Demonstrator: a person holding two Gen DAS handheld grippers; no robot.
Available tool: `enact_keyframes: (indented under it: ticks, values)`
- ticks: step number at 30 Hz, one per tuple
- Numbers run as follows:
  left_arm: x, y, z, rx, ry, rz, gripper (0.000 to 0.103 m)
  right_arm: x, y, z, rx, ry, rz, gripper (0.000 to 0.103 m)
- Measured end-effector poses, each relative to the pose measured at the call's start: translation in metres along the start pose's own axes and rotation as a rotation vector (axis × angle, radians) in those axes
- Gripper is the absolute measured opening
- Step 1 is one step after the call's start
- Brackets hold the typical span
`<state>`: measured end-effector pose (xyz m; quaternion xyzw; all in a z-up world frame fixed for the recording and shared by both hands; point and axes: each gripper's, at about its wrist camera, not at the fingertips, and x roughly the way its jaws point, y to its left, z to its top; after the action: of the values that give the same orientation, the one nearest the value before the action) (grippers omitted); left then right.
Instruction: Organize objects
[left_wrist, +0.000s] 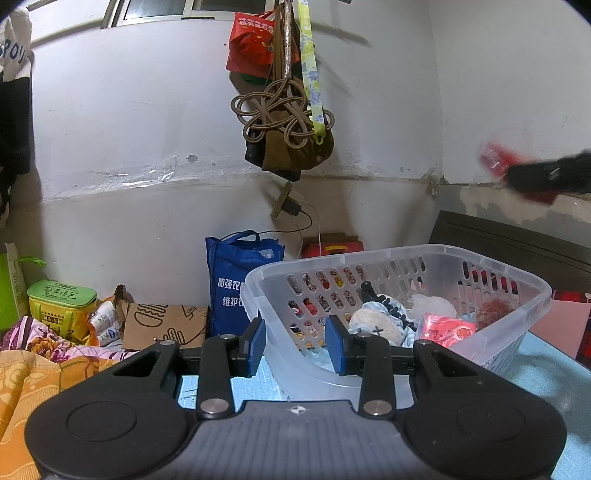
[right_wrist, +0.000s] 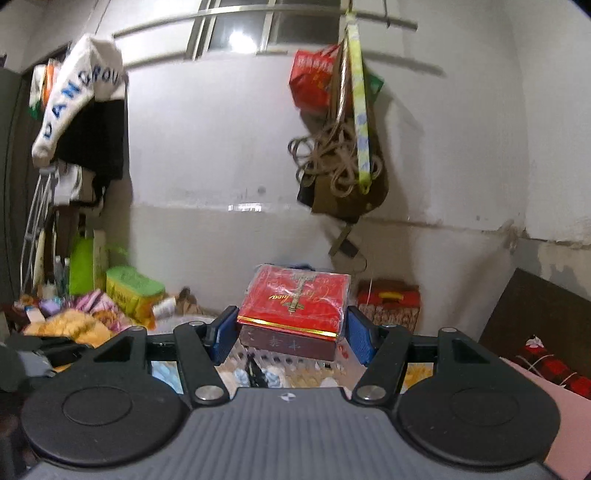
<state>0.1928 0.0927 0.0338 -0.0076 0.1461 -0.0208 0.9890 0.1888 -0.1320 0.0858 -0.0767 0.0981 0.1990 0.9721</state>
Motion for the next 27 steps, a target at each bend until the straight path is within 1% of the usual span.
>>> enact_keyframes:
  ticks: [3, 5, 6, 7, 8, 10, 11, 15, 18, 21, 27]
  values:
    - [0.0, 0.0, 0.0, 0.0, 0.0, 0.0, 0.039, 0.011, -0.001, -0.01, -0.015, 0.027, -0.005, 0.065]
    - [0.0, 0.0, -0.001, 0.0, 0.0, 0.001, 0.039, 0.019, -0.004, -0.013, -0.013, 0.049, 0.017, 0.065]
    - [0.0, 0.0, 0.0, 0.0, 0.0, 0.0, 0.039, 0.022, -0.006, -0.015, -0.006, 0.048, 0.021, 0.068]
    - [0.0, 0.0, 0.0, 0.0, 0.0, 0.0, 0.039, 0.023, -0.007, -0.016, -0.009, 0.036, 0.021, 0.089]
    - [0.0, 0.0, 0.0, 0.0, 0.0, 0.0, 0.039, 0.025, -0.006, -0.019, -0.03, 0.029, 0.012, 0.103]
    - [0.0, 0.0, 0.0, 0.0, 0.0, 0.0, 0.039, 0.024, -0.004, -0.023, -0.052, -0.005, -0.075, 0.103]
    - [0.0, 0.0, -0.001, 0.0, 0.0, 0.0, 0.039, 0.022, -0.005, -0.025, -0.051, -0.016, -0.088, 0.103]
    - [0.0, 0.0, 0.0, 0.0, 0.0, 0.0, 0.039, 0.013, -0.016, -0.032, 0.018, -0.007, -0.076, 0.103]
    - [0.0, 0.0, 0.0, 0.0, 0.0, 0.0, 0.039, 0.005, -0.022, -0.036, 0.035, -0.009, -0.081, 0.103]
    - [0.0, 0.0, 0.0, -0.001, 0.0, 0.0, 0.039, -0.004, -0.028, -0.039, 0.058, -0.009, -0.065, 0.103]
    - [0.0, 0.0, -0.001, 0.0, 0.0, 0.0, 0.039, -0.006, -0.028, -0.044, 0.066, 0.005, -0.039, 0.103]
